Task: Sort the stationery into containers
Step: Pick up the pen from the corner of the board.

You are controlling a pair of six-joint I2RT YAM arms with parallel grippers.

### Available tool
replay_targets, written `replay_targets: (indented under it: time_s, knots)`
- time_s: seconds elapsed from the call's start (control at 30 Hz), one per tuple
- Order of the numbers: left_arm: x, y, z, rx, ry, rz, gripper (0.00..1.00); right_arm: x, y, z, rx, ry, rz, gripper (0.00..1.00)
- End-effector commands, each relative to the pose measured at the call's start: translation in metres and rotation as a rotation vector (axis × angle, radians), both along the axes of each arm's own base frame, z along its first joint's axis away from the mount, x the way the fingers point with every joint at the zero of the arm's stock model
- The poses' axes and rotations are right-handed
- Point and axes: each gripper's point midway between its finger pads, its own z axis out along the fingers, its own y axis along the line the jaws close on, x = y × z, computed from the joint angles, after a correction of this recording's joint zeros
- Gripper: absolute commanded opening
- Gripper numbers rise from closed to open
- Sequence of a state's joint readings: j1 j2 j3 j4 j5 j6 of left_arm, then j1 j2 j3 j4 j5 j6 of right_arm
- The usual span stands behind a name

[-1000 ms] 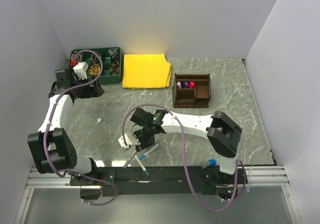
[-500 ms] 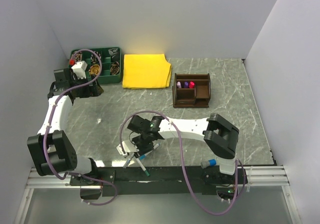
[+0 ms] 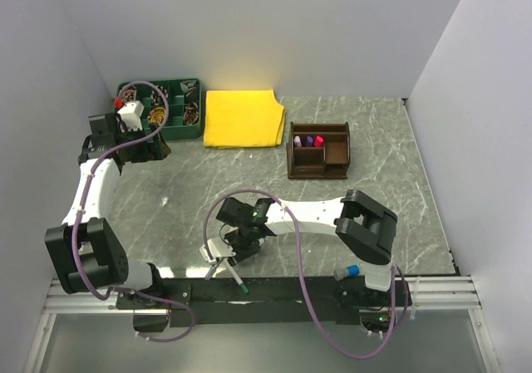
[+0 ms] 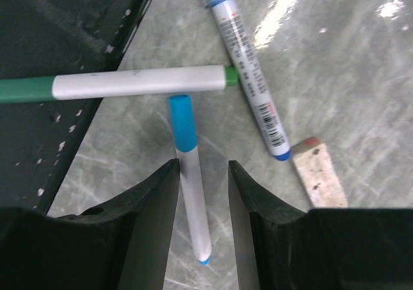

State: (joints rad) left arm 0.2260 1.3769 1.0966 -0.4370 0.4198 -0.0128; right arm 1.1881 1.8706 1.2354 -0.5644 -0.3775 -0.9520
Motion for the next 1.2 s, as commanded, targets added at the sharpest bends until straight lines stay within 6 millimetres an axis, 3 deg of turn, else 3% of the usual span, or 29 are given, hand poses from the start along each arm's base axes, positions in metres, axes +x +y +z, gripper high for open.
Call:
replay_targets:
  time_s: [0.0, 0.43, 0.73, 1.13, 1.17]
  knots:
    - [0.005, 0.004, 0.021, 0.014, -0.054, 0.018, 0.93, 0.008, 0.012, 0.014, 0.07, -0.037, -0.013, 0.44]
    - [0.004, 0.004, 0.023, 0.018, -0.06, 0.016, 0.93, -0.017, 0.015, 0.011, 0.07, 0.032, -0.006, 0.42]
    - [-0.003, 0.004, 0.024, 0.026, -0.067, 0.015, 0.93, -0.012, 0.023, -0.001, 0.059, -0.009, -0.074, 0.38]
    - [-0.008, 0.001, 0.023, 0.022, -0.071, 0.007, 0.93, -0.017, 0.009, -0.022, -0.026, -0.02, -0.095, 0.33]
    - [-0.009, 0.001, 0.022, 0.022, -0.069, 0.008, 0.93, -0.017, 0.008, -0.026, -0.037, -0.019, -0.099, 0.29]
